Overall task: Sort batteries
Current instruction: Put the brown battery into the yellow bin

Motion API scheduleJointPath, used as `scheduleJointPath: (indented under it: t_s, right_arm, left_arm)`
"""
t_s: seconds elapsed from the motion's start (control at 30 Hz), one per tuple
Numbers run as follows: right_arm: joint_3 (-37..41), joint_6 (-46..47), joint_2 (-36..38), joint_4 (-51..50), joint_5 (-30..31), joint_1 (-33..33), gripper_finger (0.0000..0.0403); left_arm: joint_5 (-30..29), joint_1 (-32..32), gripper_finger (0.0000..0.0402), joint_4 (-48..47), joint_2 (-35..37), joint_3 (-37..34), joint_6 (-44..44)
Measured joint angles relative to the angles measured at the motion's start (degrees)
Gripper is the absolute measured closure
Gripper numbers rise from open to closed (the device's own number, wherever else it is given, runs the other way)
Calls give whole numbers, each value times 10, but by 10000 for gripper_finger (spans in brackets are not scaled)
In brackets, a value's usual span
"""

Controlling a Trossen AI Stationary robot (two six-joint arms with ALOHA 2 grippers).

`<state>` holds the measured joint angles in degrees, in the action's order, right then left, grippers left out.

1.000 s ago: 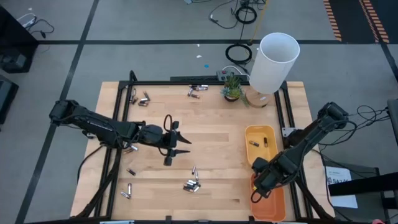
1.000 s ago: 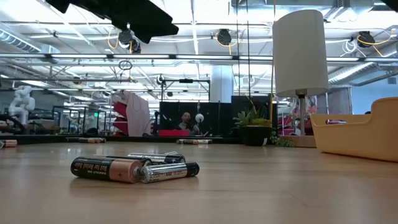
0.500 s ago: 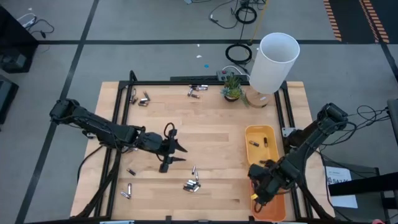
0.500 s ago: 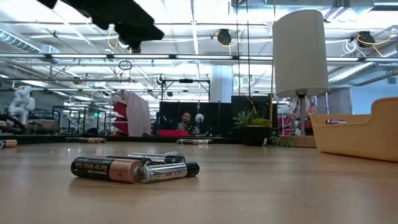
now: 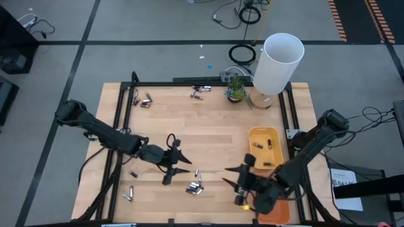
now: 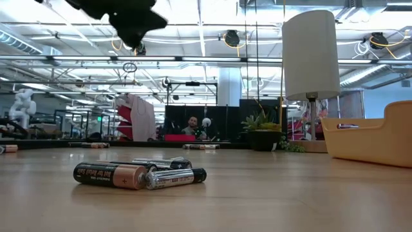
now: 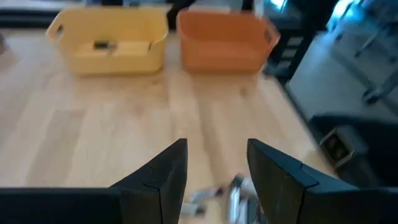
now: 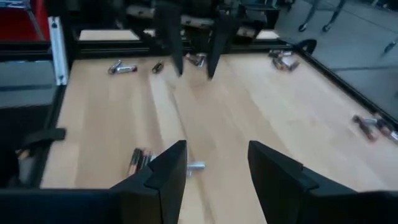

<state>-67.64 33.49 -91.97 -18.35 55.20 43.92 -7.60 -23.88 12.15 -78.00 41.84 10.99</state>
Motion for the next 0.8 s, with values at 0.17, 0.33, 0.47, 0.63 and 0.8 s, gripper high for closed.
scheduleJointPath:
  t_s: [0.17, 0.33, 0.47, 0.63, 0.8]
  right_arm:
    - [0, -28, -43, 40, -145, -50, 238]
    - [0, -2, -98, 54, -147, -89, 238]
    - [0, 4, -151, 108, -179, -129, 244]
    - [0, -152, -200, 218, -394, -163, 259]
    - [0, -224, -207, 272, -436, -187, 269]
  left_arm:
    - [31, -17, 226, 34, -73, 8, 39]
    - [-18, -47, 226, 30, -105, 8, 65]
    - [-47, -65, 226, 25, -111, 9, 86]
    - [-18, -86, 226, -20, -122, 9, 80]
    - [3, -108, 226, -22, -145, 9, 20]
